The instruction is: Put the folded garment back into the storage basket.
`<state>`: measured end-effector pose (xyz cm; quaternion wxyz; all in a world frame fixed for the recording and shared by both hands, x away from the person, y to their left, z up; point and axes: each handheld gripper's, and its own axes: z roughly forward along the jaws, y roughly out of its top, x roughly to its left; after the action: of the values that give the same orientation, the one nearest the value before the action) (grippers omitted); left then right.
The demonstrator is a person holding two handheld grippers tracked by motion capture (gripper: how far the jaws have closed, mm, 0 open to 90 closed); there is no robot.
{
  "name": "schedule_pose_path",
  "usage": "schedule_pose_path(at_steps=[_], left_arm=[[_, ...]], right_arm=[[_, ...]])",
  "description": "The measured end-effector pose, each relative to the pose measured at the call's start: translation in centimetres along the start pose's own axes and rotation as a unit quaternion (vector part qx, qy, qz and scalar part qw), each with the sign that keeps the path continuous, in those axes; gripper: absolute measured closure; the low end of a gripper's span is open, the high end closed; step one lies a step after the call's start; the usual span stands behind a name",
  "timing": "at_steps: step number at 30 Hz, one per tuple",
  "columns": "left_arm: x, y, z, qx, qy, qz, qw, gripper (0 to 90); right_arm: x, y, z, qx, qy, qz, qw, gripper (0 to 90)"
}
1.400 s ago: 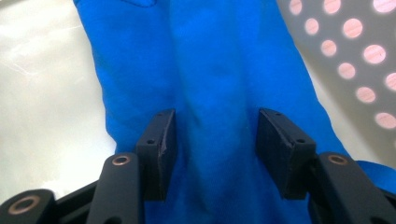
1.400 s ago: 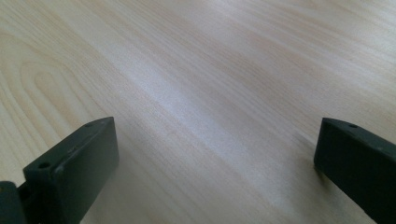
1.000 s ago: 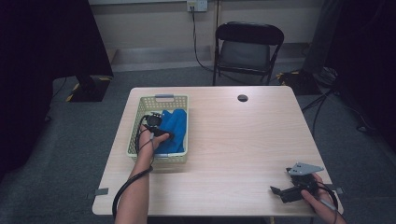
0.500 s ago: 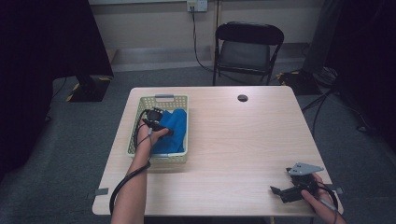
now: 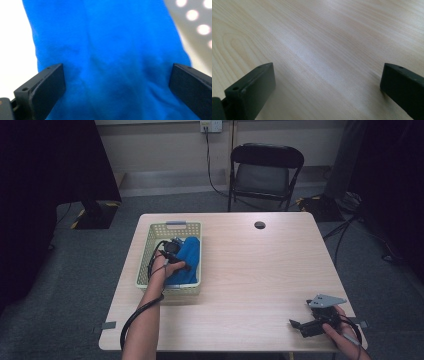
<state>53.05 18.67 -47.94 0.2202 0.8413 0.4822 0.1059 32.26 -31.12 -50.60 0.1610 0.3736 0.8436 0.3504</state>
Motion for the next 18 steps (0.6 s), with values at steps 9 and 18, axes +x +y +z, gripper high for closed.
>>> schedule_pose_path(at_steps=[9, 18], left_arm=[[1.0, 0.1, 0.1, -0.005, 0.011, -0.015, 0.9998, 0.0], [1.4, 0.2, -0.7, 0.000, 0.001, -0.028, 0.9996, 3.1]], right_arm=[[0.0, 0.0, 0.0, 0.000, 0.000, 0.000, 1.0000, 0.0], [0.0, 0.0, 0.0, 0.000, 0.000, 0.000, 1.0000, 0.0]])
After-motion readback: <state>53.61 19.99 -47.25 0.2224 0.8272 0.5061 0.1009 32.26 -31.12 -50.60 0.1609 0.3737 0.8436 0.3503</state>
